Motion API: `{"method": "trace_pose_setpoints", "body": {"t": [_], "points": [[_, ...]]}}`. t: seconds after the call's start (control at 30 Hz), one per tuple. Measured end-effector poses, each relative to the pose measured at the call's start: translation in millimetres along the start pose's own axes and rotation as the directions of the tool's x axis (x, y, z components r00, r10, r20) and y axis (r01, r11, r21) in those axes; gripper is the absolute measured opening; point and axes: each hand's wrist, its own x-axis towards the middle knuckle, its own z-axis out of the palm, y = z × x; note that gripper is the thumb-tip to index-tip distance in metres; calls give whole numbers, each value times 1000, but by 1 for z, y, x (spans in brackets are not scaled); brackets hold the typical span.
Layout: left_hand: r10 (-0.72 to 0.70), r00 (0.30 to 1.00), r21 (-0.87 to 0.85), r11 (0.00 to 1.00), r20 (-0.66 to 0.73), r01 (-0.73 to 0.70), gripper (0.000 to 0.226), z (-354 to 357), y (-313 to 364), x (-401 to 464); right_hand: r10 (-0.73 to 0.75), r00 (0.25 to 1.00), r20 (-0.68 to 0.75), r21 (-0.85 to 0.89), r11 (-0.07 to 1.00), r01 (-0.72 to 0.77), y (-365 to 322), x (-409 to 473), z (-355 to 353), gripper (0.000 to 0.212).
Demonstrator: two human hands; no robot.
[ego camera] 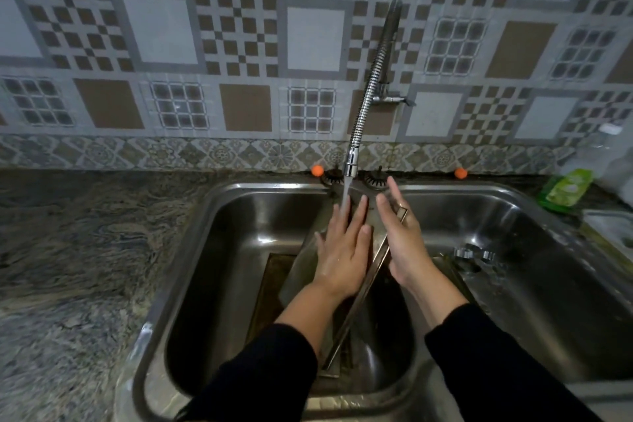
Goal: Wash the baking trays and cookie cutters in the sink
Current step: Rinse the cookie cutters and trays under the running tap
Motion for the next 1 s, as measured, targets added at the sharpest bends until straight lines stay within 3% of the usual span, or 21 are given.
{"method": "trace_pose_setpoints", "body": {"t": [0.23,0.37,0.53,0.7,0.87,1.0], "points": [[-319,948,-2,948,-9,319,54,-14,-33,17,-112,993,-40,-61,992,110,-13,0,-10,55],[-369,925,-14,928,90,371,58,-6,-53,-11,-87,990,-115,-8,996,86,-21,8,-21,58],[-190,967,-48,979,173,201,72,5,-42,-37,-61,981,-185,0,998,62,-32,20,-29,60],[28,985,124,991,169,-49,75,0,-22,-40,-36,975,-220,-12,999,34,-42,31,-39,60],[257,960,401,872,109,-279,76,0,9,-26,-23,975,-219,59,998,37,-61,44,-52,51],[342,938,526,790,49,-315,78,4,36,-8,-8,993,-122,131,991,24,-91,52,-67,45]]}}
